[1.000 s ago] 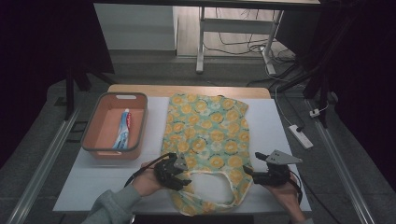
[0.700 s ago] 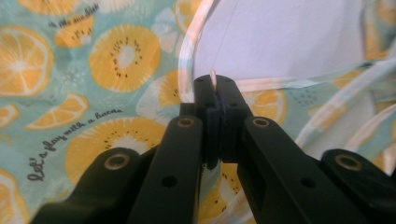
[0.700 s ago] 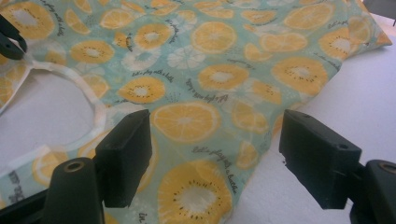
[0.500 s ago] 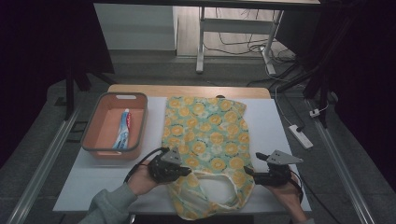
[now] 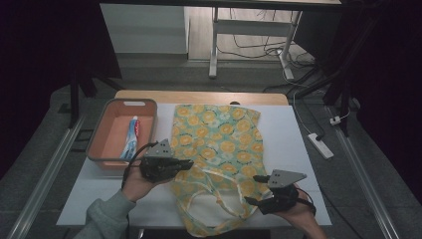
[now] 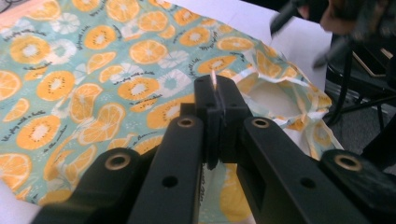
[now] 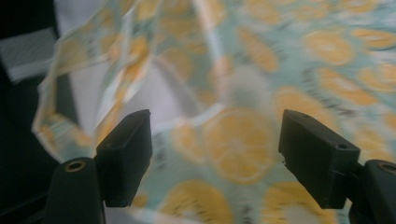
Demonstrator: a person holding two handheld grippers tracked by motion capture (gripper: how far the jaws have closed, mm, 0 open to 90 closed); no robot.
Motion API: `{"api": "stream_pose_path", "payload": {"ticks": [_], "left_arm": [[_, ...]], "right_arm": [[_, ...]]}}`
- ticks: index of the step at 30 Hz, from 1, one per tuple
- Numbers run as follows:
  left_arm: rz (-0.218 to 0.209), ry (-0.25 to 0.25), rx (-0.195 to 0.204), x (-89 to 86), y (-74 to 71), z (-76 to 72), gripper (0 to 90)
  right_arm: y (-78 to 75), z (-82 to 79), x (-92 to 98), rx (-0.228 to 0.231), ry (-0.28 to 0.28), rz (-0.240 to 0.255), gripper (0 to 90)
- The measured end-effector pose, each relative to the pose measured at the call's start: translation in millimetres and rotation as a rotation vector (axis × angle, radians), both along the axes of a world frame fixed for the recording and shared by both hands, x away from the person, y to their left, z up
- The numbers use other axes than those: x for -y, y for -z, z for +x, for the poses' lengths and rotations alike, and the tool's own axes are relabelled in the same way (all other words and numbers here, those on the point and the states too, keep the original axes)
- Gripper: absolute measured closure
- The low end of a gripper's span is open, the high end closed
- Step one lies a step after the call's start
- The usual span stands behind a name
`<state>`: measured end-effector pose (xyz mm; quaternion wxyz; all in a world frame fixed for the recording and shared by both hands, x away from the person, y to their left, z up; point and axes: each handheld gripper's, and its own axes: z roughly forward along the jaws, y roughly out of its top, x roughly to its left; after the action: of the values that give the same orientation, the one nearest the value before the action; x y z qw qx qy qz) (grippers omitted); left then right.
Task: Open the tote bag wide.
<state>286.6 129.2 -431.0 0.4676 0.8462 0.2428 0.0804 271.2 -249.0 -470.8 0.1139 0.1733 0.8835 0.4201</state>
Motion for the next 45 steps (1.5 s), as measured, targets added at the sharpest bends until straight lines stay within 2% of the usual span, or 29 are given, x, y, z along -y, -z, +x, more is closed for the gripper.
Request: {"api": "stream_pose_path", "payload": {"ticks": [5, 7, 8, 10, 11, 12, 14, 16, 18, 19, 20, 21, 23, 24, 25, 26, 28, 31, 33, 37, 41, 45], "left_arm": [[-0.018, -0.022, -0.003, -6.8, -2.1, 1.7, 88.2], [-0.016, -0.025, -0.004, -7.5, -1.8, 2.2, 88.1], [-0.018, -0.028, -0.005, -8.1, -1.7, 2.6, 88.2], [-0.018, -0.027, -0.006, -8.3, -1.6, 2.7, 88.2], [-0.017, -0.025, -0.008, -8.3, -1.5, 2.9, 88.2], [-0.015, -0.023, -0.01, -8.1, -1.1, 2.8, 88.1], [-0.014, -0.022, -0.01, -8.1, -0.9, 2.8, 88.1], [-0.013, -0.022, -0.011, -8.3, -0.8, 2.8, 88.1], [-0.014, -0.022, -0.013, -9.1, -0.7, 3.1, 88.1], [-0.015, -0.023, -0.013, -9.4, -0.6, 3.2, 88.1], [-0.015, -0.023, -0.013, -9.4, -0.6, 3.2, 88.1], [-0.016, -0.025, -0.013, -10.2, -0.5, 3.3, 88.1], [-0.017, -0.026, -0.013, -10.8, -0.7, 3.2, 88.1], [-0.017, -0.026, -0.013, -10.8, -0.7, 3.2, 88.1], [-0.018, -0.027, -0.013, -11.0, -0.8, 3.1, 88.1], [-0.018, -0.027, -0.012, -11.4, -0.9, 2.7, 88.1], [-0.017, -0.027, -0.012, -11.4, -0.9, 2.5, 88.1], [-0.019, -0.026, -0.012, -11.8, -0.9, 2.3, 88.1], [-0.022, -0.029, -0.009, -13.1, -1.3, 1.9, 88.1], [-0.03, -0.035, -0.007, -15.9, -2.7, 2.9, 88.1], [-0.035, -0.042, -0.002, -17.1, -5.7, 4.3, 88.1], [-0.054, -0.057, 0.03, -20.3, -18.0, 6.8, 88.1]], "right_arm": [[9.2, -6.9, -23.2, -0.055, -0.061, -0.058, 19.2], [10.1, -9.1, -28.3, -0.059, -0.072, -0.07, 18.4], [13.0, -12.6, -37.2, -0.061, -0.091, -0.102, 17.6], [20.2, -12.9, -42.6, -0.067, -0.096, -0.143, 17.8], [20.2, -12.9, -42.6, -0.067, -0.096, -0.143, 17.8], [29.8, -9.4, -44.9, -0.075, -0.073, -0.193, 20.8], [36.7, -5.4, -44.4, -0.058, -0.051, -0.229, 26.5], [40.4, -1.7, -42.6, -0.063, -0.028, -0.223, 33.4], [43.8, 0.8, -42.1, -0.06, -0.035, -0.255, 40.1], [44.9, 1.8, -42.0, -0.073, -0.036, -0.261, 42.5], [45.2, 3.1, -41.4, -0.107, -0.033, -0.245, 45.4], [45.4, 4.2, -40.8, -0.118, -0.03, -0.241, 47.6], [45.1, 4.3, -39.8, -0.12, -0.027, -0.236, 56.5], [45.1, 4.3, -39.8, -0.12, -0.027, -0.236, 56.5], [44.3, 3.4, -39.6, -0.122, -0.028, -0.234, 70.3], [44.2, 2.5, -40.1, -0.125, -0.032, -0.234, 75.5], [43.4, 0.1, -42.2, -0.113, -0.05, -0.248, 86.2], [39.9, -4.8, -46.9, -0.075, -0.069, -0.275, 88.3], [33.1, -7.1, -47.2, -0.063, -0.082, -0.231, 88.5], [8.3, -13.2, -43.5, 0.014, -0.074, -0.123, 88.6], [-26.2, -15.0, -36.0, 0.112, -0.044, 0.012, 88.7], [-64.6, -13.4, -31.9, 0.187, -0.028, 0.101, 88.8]]}}
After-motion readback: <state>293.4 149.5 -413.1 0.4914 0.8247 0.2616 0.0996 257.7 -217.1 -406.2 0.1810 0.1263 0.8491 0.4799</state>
